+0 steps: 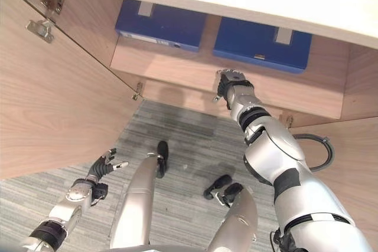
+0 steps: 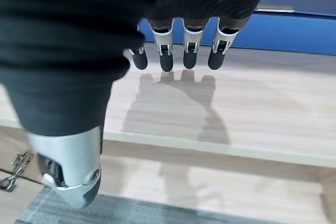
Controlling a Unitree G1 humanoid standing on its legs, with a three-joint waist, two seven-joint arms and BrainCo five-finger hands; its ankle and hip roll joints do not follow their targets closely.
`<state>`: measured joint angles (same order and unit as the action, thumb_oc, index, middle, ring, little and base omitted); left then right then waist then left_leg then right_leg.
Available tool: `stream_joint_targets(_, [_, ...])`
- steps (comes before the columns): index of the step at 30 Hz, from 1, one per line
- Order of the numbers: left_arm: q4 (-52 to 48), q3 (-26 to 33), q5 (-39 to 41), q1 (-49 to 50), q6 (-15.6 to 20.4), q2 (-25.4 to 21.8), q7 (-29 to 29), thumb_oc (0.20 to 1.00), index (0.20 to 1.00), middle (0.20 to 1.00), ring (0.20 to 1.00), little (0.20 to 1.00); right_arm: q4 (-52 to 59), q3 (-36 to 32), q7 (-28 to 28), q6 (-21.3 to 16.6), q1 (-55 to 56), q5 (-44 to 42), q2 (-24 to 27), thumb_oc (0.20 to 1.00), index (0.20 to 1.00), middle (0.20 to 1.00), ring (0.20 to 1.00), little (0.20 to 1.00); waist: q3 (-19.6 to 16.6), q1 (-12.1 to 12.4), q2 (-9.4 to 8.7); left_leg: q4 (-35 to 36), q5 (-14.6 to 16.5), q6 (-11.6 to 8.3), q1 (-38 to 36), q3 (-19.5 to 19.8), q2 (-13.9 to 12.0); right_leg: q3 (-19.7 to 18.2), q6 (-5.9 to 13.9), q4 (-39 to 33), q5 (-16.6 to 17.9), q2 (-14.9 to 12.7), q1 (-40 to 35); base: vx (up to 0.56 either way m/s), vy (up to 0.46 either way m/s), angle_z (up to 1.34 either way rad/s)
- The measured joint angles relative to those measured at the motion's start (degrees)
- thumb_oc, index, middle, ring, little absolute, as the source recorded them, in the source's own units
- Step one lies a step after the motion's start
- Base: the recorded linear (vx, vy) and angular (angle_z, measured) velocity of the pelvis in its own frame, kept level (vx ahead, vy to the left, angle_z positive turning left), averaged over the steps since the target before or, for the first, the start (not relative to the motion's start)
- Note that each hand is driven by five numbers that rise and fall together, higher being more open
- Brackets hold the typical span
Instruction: Put the empty folder in the office cabinet
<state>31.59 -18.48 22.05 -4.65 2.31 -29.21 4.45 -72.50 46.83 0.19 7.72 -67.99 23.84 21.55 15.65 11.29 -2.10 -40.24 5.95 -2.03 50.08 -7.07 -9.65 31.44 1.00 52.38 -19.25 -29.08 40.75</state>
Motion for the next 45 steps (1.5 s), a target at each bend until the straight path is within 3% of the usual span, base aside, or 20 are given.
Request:
stream_joint_targets(8, [6.8, 0.0, -1.1, -0.4, -1.3, 3.6, -1.3, 1.000, 1.000, 1.000, 1.000, 1.000, 0.3, -0.2, 3.5, -0.1, 7.0, 2.2, -3.1, 1.000, 1.000, 1.000, 1.000, 1.000, -0.4, -1.5, -0.69, 9.6, -2.5, -1.07, -12.8, -0.6, 0.0, 2.2, 1.21, -9.2, 2.6, 3.3, -12.1, 0.03, -0.020, -0.03])
stream_joint_targets(13, [18.0, 0.5, -1.7, -0.6, -2.4, 8.1, -2.3, 1.000, 1.000, 1.000, 1.000, 1.000, 1.2, -0.2, 6.6, -1.2, 14.4, 4.3, -7.3, 1.000, 1.000, 1.000, 1.000, 1.000, -2.6, -2.8, -3.12, 17.7, -4.8, -2.33, -21.6, -1.8, -0.5, 3.0, 1.95, -16.3, 4.3, 6.7, -19.2, 0.07, -0.062, -0.09])
stream_joint_targets(14, [20.9, 0.7, -2.8, -1.2, -2.7, 9.2, -2.9, 1.000, 1.000, 1.000, 1.000, 1.000, 3.4, -0.3, 7.4, -1.3, 17.8, 4.5, -7.3, 1.000, 1.000, 1.000, 1.000, 1.000, -3.0, -3.0, -3.35, 21.7, -6.8, -2.72, -24.6, -1.7, -0.6, 4.1, 1.99, -20.1, 5.6, 8.4, -22.0, 0.06, -0.079, -0.01])
stream_joint_targets(18, [25.2, 0.9, -4.2, -0.8, -3.3, 11.1, -4.1, 1.000, 1.000, 1.000, 1.000, 1.000, 5.2, 0.0, 10.1, -1.5, 24.0, 4.4, -8.1, 1.000, 1.000, 1.000, 1.000, 1.000, -5.5, -4.0, -2.66, 30.8, -10.6, -3.34, -30.7, -2.2, -1.4, 5.6, 2.23, -28.6, 8.8, 12.9, -27.1, 0.04, -0.071, -0.06])
stream_joint_targets(20, [30.3, 2.8, -5.3, 0.4, -3.8, 13.2, -5.0, 1.000, 1.000, 1.000, 1.000, 1.000, 6.2, -0.1, 11.0, -2.5, 29.2, 4.2, -9.4, 1.000, 1.000, 1.000, 1.000, 1.000, -8.8, -4.8, -1.61, 37.1, -12.9, -3.81, -35.5, -3.7, -2.5, 5.6, 2.54, -35.9, 11.5, 16.5, -31.0, 0.03, -0.115, -0.25])
stream_joint_targets(23, [35.2, 2.9, -7.1, 0.3, -4.1, 14.9, -5.7, 1.000, 1.000, 1.000, 1.000, 1.000, 6.5, -0.2, 11.3, -2.7, 35.4, 3.3, -9.3, 1.000, 1.000, 1.000, 1.000, 1.000, -13.0, -5.5, -0.26, 40.6, -14.1, -4.48, -37.5, -3.9, -3.7, 6.4, 3.26, -42.5, 13.5, 20.3, -34.1, 0.02, -0.146, -0.06])
stream_joint_targets(27, [36.1, 4.2, -9.1, 0.8, -4.3, 15.8, -6.6, 1.000, 1.000, 1.000, 1.000, 1.000, 4.8, -2.3, 11.9, -3.4, 40.6, 1.3, -9.3, 1.000, 1.000, 1.000, 1.000, 1.000, -15.5, -5.1, 0.10, 40.9, -14.8, -3.62, -39.4, -3.9, -5.0, 7.0, 2.58, -48.6, 15.2, 23.7, -38.4, 0.07, -0.085, -0.02])
stream_joint_targets(32, [35.7, 7.5, -9.0, 4.8, -4.2, 16.5, -6.6, 1.000, 1.000, 1.000, 1.000, 1.000, 2.7, -6.9, 10.7, -3.6, 47.1, -0.3, -9.3, 1.000, 1.000, 1.000, 1.000, 1.000, -18.8, -4.4, 0.83, 41.2, -15.1, -4.13, -42.3, -5.2, -5.8, 6.1, 2.85, -51.5, 15.0, 25.0, -41.4, 0.04, -0.032, -0.09])
stream_joint_targets(35, [36.3, 8.3, -8.9, 4.6, -4.1, 17.8, -6.1, 1.000, 1.000, 1.000, 1.000, 1.000, -1.5, -15.0, 4.9, -3.7, 49.1, -2.3, -7.7, 1.000, 1.000, 1.000, 1.000, 1.000, -18.2, -4.7, 2.04, 39.4, -17.4, -7.47, -40.1, -5.5, -6.4, 7.3, 2.77, -51.8, 15.0, 25.9, -41.5, -0.06, -0.045, 0.21])
stream_joint_targets(38, [36.7, 8.3, -8.9, 2.5, -3.9, 18.0, -5.7, 1.000, 1.000, 1.000, 1.000, 1.000, -2.8, -21.7, 0.8, -3.4, 50.8, -6.1, -6.1, 1.000, 1.000, 1.000, 1.000, 1.000, -17.2, -5.4, 1.84, 40.5, -23.0, -5.10, -37.2, -10.5, -5.3, 11.0, 0.96, -51.9, 15.0, 25.7, -41.0, -0.01, 0.004, 0.64])
stream_joint_targets(40, [35.2, 8.6, -8.4, 2.2, -3.2, 17.7, -5.5, 1.000, 1.000, 1.000, 1.000, 1.000, -5.7, -24.2, -1.2, -3.2, 51.6, -9.4, -6.5, 1.000, 1.000, 1.000, 1.000, 1.000, -16.4, -4.9, 0.62, 41.7, -25.9, -6.19, -37.5, -11.7, -5.2, 12.6, -1.33, -53.1, 15.1, 24.9, -41.2, 0.00, 0.035, 0.20])
stream_joint_targets(41, [34.8, 9.6, -7.8, 2.2, -3.1, 17.5, -5.5, 1.000, 1.000, 1.000, 1.000, 1.000, -6.4, -25.0, -2.7, -3.6, 52.0, -10.5, -6.8, 1.000, 1.000, 1.000, 1.000, 1.000, -15.8, -4.5, -1.33, 39.0, -22.0, -5.39, -37.8, -12.5, -4.5, 12.9, -1.61, -53.2, 15.2, 23.8, -41.9, 0.00, 0.063, 0.25])
stream_joint_targets(42, [34.8, 9.5, -7.7, 2.2, -3.1, 17.2, -5.4, 1.000, 1.000, 1.000, 1.000, 1.000, -7.1, -26.1, -3.9, -2.8, 53.6, -11.7, -7.0, 1.000, 1.000, 1.000, 1.000, 1.000, -14.9, -5.8, -2.24, 34.1, -18.9, -5.10, -40.9, -15.6, -3.5, 14.3, -1.33, -53.7, 15.9, 22.3, -44.5, 0.03, 0.123, 0.33])
stream_joint_targets(43, [35.2, 9.5, -7.7, 2.3, -3.1, 17.7, -5.5, 1.000, 1.000, 1.000, 1.000, 1.000, -7.0, -27.1, -4.5, -3.0, 54.5, -12.2, -6.6, 1.000, 1.000, 1.000, 1.000, 1.000, -14.8, -6.0, -2.34, 31.1, -15.5, -5.86, -41.5, -17.0, -3.7, 15.1, -1.36, -54.2, 15.8, 21.5, -45.0, 0.03, 0.159, 0.56])
stream_joint_targets(45, [35.8, 9.5, -7.8, 2.3, -3.1, 19.9, -5.5, 1.000, 1.000, 1.000, 1.000, 1.000, -8.4, -29.6, -5.8, -3.2, 58.3, -14.3, -5.4, 1.000, 1.000, 1.000, 1.000, 1.000, -15.1, -6.8, -1.99, 27.0, -11.1, -5.20, -44.5, -20.0, -2.7, 17.5, -0.41, -53.3, 16.1, 19.6, -46.7, 0.02, 0.129, 0.79])
